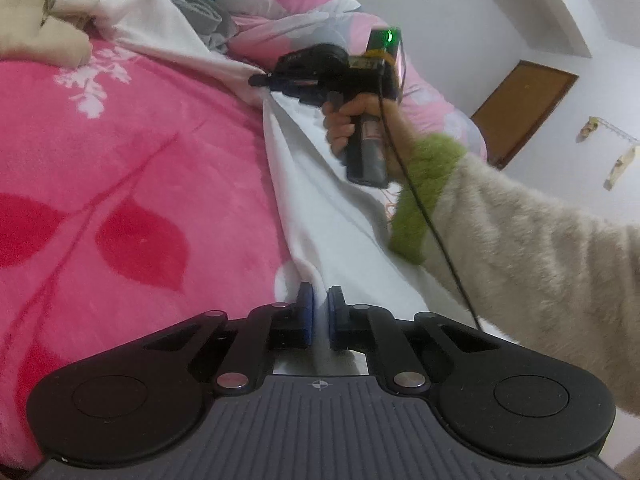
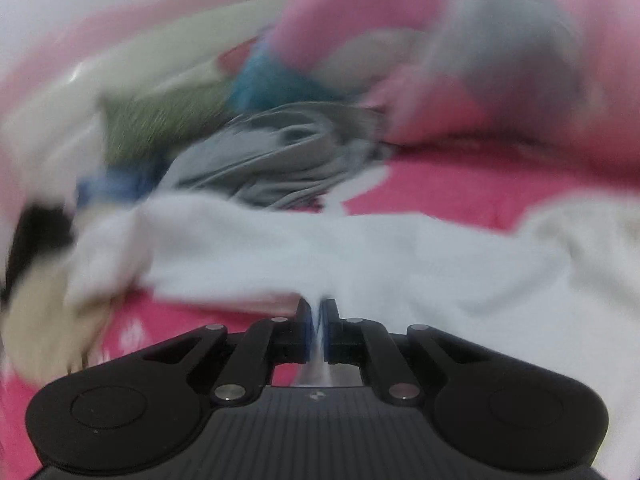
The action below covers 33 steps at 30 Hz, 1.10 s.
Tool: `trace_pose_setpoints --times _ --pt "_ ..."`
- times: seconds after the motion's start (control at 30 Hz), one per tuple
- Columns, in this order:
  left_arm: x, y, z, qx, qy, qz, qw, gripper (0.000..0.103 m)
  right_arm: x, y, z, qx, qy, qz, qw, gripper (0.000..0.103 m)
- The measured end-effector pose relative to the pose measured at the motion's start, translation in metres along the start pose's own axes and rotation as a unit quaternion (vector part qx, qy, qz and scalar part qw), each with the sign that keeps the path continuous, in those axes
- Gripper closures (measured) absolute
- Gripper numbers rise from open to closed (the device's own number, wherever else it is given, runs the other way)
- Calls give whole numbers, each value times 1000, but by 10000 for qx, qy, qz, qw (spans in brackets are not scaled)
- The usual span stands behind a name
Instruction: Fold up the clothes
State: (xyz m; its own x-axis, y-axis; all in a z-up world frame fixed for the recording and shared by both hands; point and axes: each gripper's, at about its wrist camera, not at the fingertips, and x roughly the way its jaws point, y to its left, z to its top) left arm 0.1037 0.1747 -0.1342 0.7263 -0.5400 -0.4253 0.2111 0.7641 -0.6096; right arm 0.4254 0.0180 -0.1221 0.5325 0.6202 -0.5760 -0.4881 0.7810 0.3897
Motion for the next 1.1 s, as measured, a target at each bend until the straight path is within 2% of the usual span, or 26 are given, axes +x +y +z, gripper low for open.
trace_pose_setpoints --times 0.07,0.17,0.3,0.43,0.5,0.6,0.8,0.87,0.93,1.03,1.07,1.1 --pt "-3 -1 -1 2 20 -11 10000 98 11 -14 -8 460 23 127 9989 98" --pt "-6 -1 -3 -46 42 -19 10000 97 12 -22 -15 829 -174 423 9955 98" --pt "-10 2 -4 -252 23 -118 9996 92 12 -19 -17 707 -51 322 9970 96" --pt "-16 6 -4 -342 -65 -184 9992 87 -16 -9 -6 823 -159 368 9958 94" --pt "-21 7 -5 -343 -80 -277 9990 77 -38 -3 -4 767 -197 400 9961 94" --pt "-26 5 -6 -257 -34 -420 9988 67 -77 10 -10 644 -162 465 9967 94" --pt "-28 1 -10 -63 55 -335 9994 67 -184 31 -54 754 -252 671 9946 94" --pt "-30 0 -11 -53 74 -353 9993 68 -227 32 -77 833 -347 633 9939 94" --pt "-30 -1 -11 -66 134 -397 9991 69 -274 30 -102 890 -511 419 9938 94" --pt "-30 0 -9 -214 302 -491 9981 90 -348 19 -139 1151 -899 -71 9893 94" --pt "-30 1 -8 -327 322 -527 9976 95 -371 14 -149 1267 -1047 -244 9861 94" --pt "-33 2 -8 -433 303 -533 9972 96 -394 8 -160 1385 -1199 -457 9820 94"
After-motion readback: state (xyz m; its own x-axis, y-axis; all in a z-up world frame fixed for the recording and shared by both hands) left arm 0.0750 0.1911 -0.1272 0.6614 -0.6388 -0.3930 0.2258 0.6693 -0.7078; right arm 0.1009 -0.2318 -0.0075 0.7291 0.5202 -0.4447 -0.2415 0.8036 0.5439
